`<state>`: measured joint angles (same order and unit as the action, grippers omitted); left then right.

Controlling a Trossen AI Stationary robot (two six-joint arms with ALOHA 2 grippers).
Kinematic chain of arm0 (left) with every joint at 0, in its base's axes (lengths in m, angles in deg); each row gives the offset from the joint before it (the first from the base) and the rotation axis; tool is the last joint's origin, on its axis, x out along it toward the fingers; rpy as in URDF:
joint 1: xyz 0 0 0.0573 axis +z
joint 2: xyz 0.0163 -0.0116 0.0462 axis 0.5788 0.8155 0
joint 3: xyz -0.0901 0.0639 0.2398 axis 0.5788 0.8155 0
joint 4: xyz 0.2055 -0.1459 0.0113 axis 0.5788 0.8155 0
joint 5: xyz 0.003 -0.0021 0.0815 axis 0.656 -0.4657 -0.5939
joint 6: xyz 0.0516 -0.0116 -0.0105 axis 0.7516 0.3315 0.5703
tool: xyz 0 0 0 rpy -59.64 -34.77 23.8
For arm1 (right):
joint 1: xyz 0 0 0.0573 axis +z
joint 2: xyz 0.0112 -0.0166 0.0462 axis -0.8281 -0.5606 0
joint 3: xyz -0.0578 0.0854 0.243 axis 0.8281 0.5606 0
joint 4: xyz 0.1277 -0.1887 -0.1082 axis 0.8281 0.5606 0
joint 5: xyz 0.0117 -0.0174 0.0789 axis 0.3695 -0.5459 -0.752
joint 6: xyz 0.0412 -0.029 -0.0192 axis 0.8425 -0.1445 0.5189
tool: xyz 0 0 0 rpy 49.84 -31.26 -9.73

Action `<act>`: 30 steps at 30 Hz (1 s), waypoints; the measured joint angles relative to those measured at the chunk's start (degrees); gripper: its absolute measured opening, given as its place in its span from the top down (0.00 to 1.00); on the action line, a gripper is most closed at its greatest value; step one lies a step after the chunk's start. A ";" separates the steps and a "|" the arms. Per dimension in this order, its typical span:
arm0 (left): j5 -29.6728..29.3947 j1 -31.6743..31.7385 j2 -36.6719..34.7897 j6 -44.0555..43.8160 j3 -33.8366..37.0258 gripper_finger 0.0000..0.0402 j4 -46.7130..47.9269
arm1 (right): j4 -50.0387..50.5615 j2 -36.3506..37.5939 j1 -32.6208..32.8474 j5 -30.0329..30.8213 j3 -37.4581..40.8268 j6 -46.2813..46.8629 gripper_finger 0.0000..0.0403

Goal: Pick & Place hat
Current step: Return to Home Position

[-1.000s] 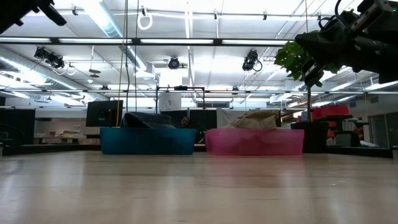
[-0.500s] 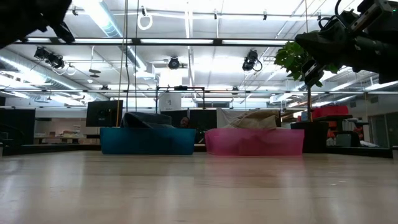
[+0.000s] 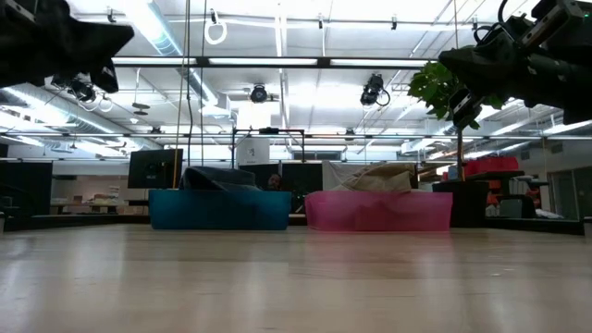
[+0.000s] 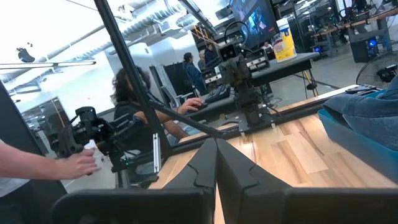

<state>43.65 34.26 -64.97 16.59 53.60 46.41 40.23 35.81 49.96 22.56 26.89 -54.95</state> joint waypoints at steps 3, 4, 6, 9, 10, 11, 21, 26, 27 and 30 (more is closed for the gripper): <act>0.00 0.00 0.06 0.02 0.01 0.99 3.35 | 0.00 0.01 -0.02 0.00 0.00 0.00 0.97; 0.00 0.00 0.04 0.02 0.02 0.99 4.13 | 0.00 -0.01 -0.01 0.00 0.00 0.00 0.97; 0.00 0.00 0.06 0.04 0.02 0.99 5.69 | 0.01 0.01 -0.01 0.00 0.00 0.00 0.97; 0.00 0.02 0.03 -0.01 0.02 0.99 9.24 | 0.00 -0.01 -0.01 0.00 0.00 0.00 0.97; 0.00 0.02 0.06 -0.21 0.02 0.99 10.82 | 0.00 0.01 0.01 0.00 0.00 0.00 0.97; 0.00 0.02 0.06 -0.26 0.02 0.99 12.06 | 0.01 0.01 -0.02 -0.01 0.00 0.00 0.97; -0.02 0.02 0.06 -0.01 0.03 0.99 16.23 | 0.00 -0.01 -0.02 0.00 0.00 0.00 0.97; 0.00 0.02 0.06 0.02 0.04 0.99 16.20 | 0.00 -0.01 -0.02 0.00 0.00 0.00 0.97; 0.00 0.02 0.06 0.00 0.04 0.99 16.19 | 0.00 0.01 -0.02 0.00 0.00 0.00 0.97; 0.00 0.02 0.06 0.03 0.04 0.99 16.19 | 0.00 0.01 -0.02 0.00 0.00 0.00 0.97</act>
